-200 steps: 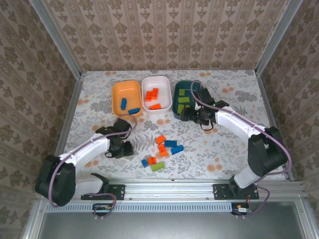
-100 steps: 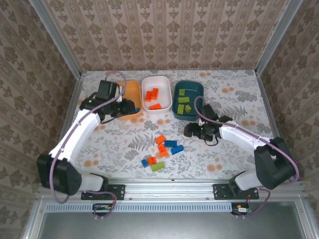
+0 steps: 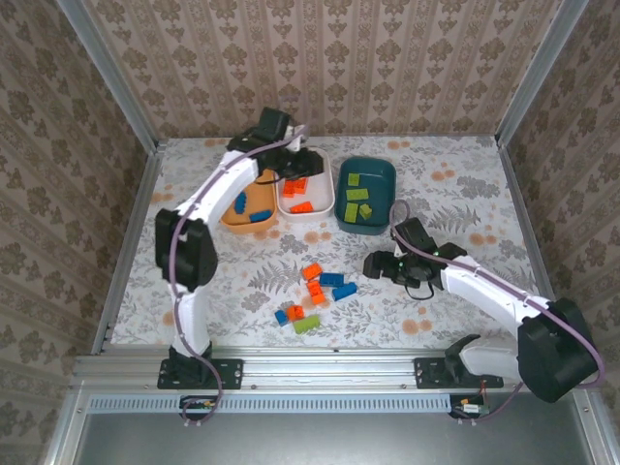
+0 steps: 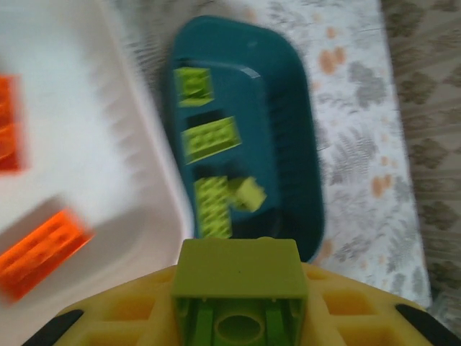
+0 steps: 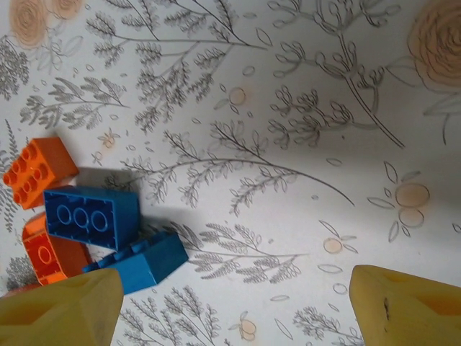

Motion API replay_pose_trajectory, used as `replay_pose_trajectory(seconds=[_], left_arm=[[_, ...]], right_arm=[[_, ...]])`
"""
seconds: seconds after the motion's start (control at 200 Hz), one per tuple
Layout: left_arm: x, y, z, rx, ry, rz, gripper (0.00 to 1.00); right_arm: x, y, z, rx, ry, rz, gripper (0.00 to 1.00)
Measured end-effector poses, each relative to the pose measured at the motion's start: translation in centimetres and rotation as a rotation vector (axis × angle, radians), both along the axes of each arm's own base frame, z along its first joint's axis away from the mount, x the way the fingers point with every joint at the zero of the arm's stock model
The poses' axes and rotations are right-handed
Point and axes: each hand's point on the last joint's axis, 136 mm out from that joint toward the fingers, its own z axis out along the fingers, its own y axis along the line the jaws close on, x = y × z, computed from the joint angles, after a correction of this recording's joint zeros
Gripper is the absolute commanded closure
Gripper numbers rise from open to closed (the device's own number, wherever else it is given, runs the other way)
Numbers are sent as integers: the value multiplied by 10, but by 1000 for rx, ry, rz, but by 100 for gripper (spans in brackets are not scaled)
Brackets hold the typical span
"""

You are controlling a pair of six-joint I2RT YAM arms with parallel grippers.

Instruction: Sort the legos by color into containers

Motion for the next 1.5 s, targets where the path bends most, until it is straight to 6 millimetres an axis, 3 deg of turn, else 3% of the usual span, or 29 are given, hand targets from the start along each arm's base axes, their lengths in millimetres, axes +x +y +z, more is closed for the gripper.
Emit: replay_pose_trajectory(seconds=[0.15, 0.305, 0.54, 0.8, 0.91, 1.005, 1.17, 1.27, 1.37, 1.5], left_arm=[[12, -65, -23, -111, 53, -111, 62], [22, -101, -45, -173, 107, -151, 59], [30, -115, -63, -233, 186, -140, 25], [24, -113, -55, -242, 194, -149, 17], [11, -97, -41, -205, 174, -150, 14], [-4, -73, -11, -160, 109, -140, 11], [-48, -10, 66, -109, -68, -88, 8], [-72, 34, 93, -87, -148, -38, 5], [-91, 78, 87, -30, -169, 24, 0], [-113, 134, 55, 80, -129, 110, 0]], right_arm=[[-8, -5, 4, 12, -15, -16, 16], [-15, -9, 5, 24, -29, -32, 16], [-23, -14, 5, 40, -35, -57, 16], [-27, -11, 6, 45, -32, -52, 17], [-29, -3, 6, 30, -15, -18, 17], [-27, 9, 10, 10, -6, 34, 17], [-18, 42, 21, -39, 4, 155, 16], [-12, 63, 22, -74, 13, 228, 14], [-8, 79, 13, -125, 44, 293, 13], [-8, 93, -8, -214, 94, 375, 12]])
